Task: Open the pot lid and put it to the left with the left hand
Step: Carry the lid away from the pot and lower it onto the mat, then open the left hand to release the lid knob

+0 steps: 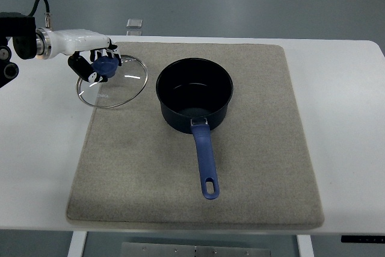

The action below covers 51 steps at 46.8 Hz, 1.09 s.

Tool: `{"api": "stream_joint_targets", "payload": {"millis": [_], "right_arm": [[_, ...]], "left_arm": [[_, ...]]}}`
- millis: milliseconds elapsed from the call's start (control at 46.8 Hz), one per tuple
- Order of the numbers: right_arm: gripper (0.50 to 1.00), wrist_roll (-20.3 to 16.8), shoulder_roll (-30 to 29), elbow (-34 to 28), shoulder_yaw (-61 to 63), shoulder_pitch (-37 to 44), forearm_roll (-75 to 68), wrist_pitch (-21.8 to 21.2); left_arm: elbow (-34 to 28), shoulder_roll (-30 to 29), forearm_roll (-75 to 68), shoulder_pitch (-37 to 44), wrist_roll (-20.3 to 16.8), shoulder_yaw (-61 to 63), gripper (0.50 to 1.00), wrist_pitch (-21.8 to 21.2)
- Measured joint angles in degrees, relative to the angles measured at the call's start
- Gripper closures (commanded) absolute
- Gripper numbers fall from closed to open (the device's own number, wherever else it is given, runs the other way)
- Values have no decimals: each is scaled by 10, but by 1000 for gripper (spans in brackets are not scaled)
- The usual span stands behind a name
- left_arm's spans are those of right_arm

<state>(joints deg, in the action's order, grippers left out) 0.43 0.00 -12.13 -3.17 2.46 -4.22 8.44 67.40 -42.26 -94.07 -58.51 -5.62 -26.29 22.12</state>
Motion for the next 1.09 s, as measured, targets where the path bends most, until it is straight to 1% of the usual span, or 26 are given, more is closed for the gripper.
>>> {"api": "stream_joint_targets", "payload": {"millis": [86, 278, 535, 642, 684, 749, 813, 877, 963, 984, 1048, 1091], "right_arm": [[585, 0, 0, 0, 0, 0, 0, 0], [585, 0, 0, 0, 0, 0, 0, 0], [585, 0, 0, 0, 0, 0, 0, 0], [585, 0, 0, 0, 0, 0, 0, 0], [585, 0, 0, 0, 0, 0, 0, 0], [585, 0, 0, 0, 0, 0, 0, 0], [585, 0, 0, 0, 0, 0, 0, 0], [585, 0, 0, 0, 0, 0, 0, 0], [585, 0, 0, 0, 0, 0, 0, 0], [585, 0, 0, 0, 0, 0, 0, 0], [585, 0, 0, 0, 0, 0, 0, 0], [585, 0, 0, 0, 0, 0, 0, 0]], "left_arm": [[-8, 11, -8, 9, 0, 0, 1000, -6], [-18, 32, -27, 30, 1, 3, 1000, -49], [-37, 52, -27, 33, 1, 3, 1000, -54], [-38, 54, -27, 33, 1, 3, 851, -55], [-38, 55, -27, 33, 1, 3, 815, -55], [-38, 56, -27, 33, 1, 3, 740, -55], [-38, 56, -27, 33, 1, 3, 675, -55], [-38, 56, -26, 33, 1, 2, 632, -55], [-38, 56, -23, 33, 1, 2, 547, -55], [-38, 56, -23, 33, 1, 2, 538, -55], [-37, 56, -20, 33, 1, 2, 534, -55], [-37, 56, -19, 33, 1, 2, 510, -55]]}}
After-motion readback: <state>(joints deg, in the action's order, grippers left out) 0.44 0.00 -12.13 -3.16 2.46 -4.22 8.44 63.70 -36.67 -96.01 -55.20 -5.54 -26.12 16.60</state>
